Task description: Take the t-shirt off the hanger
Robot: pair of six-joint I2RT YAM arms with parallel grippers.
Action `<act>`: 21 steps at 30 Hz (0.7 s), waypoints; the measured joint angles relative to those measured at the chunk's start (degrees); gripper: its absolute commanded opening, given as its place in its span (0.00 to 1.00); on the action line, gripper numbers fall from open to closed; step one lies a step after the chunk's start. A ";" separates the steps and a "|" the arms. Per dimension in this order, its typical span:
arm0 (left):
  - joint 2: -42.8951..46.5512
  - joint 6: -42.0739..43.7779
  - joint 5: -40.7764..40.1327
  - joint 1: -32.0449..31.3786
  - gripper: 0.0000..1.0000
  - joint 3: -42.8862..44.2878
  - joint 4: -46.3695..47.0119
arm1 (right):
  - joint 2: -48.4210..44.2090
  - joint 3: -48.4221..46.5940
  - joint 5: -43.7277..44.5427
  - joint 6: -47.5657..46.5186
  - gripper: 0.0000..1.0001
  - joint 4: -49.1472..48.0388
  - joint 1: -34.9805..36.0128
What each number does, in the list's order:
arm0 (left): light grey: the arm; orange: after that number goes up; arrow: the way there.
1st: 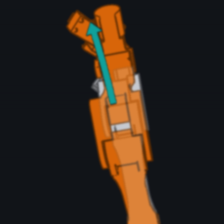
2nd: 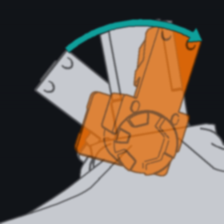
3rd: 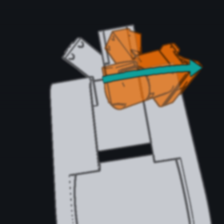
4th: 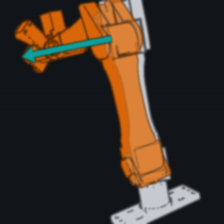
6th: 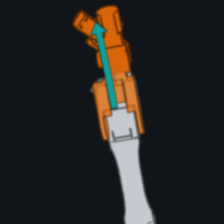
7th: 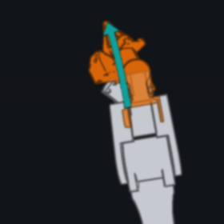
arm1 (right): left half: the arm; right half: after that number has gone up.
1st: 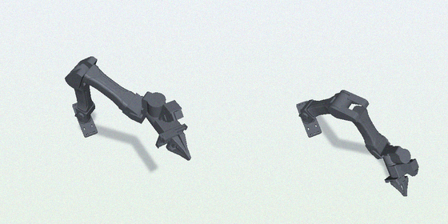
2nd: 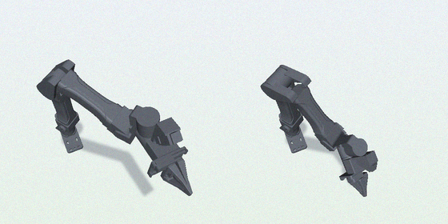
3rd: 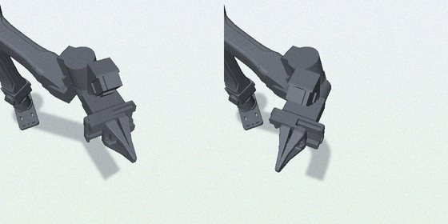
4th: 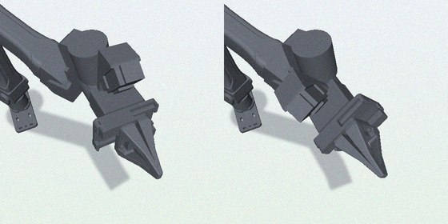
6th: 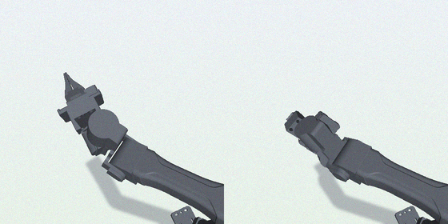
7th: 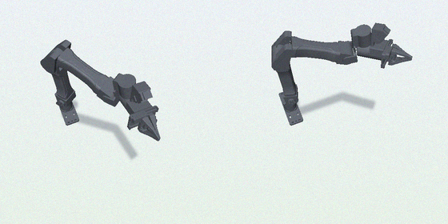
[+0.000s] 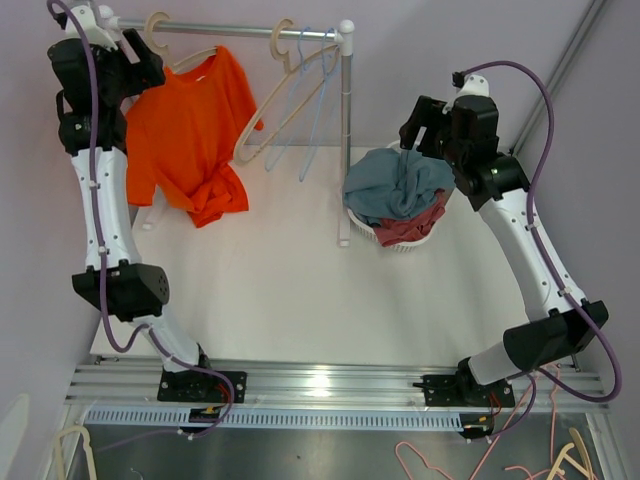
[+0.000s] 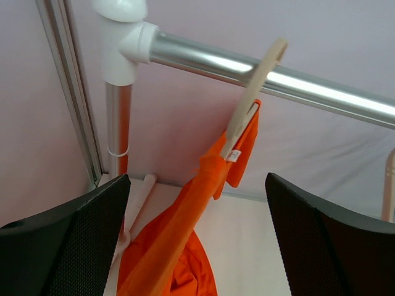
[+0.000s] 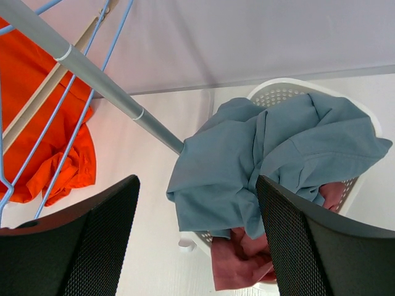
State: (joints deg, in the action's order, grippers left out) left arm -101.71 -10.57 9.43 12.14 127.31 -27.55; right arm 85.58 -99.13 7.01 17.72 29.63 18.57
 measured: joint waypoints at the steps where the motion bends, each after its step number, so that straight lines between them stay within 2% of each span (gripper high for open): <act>1: -0.63 -0.26 0.28 0.44 0.95 0.63 0.20 | 0.07 0.00 -0.02 0.00 0.81 0.04 0.00; 10: -7.98 -2.54 4.15 1.16 0.98 5.31 0.76 | 0.90 -0.11 -0.66 0.70 0.81 -0.85 0.00; 14: -9.66 -3.56 6.27 1.16 0.97 5.46 1.46 | 1.77 -0.39 -0.87 0.72 0.81 -0.96 0.02; 17: -10.45 -4.59 7.72 1.16 0.84 5.73 2.69 | 2.08 -0.52 -0.87 0.70 0.81 -1.01 -0.02; 18: -10.73 -4.83 8.02 1.16 0.74 6.01 2.97 | 2.08 -0.52 -0.87 0.70 0.81 -1.01 -0.04; 21: -12.07 -5.64 9.29 1.16 0.67 7.69 3.45 | 2.08 -0.55 -0.87 0.68 0.81 -1.18 -0.11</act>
State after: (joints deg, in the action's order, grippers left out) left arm -113.78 -16.21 18.72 13.30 135.00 -24.10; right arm 87.66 -99.68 6.13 18.39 28.45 18.46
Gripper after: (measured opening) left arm 0.723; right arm 0.811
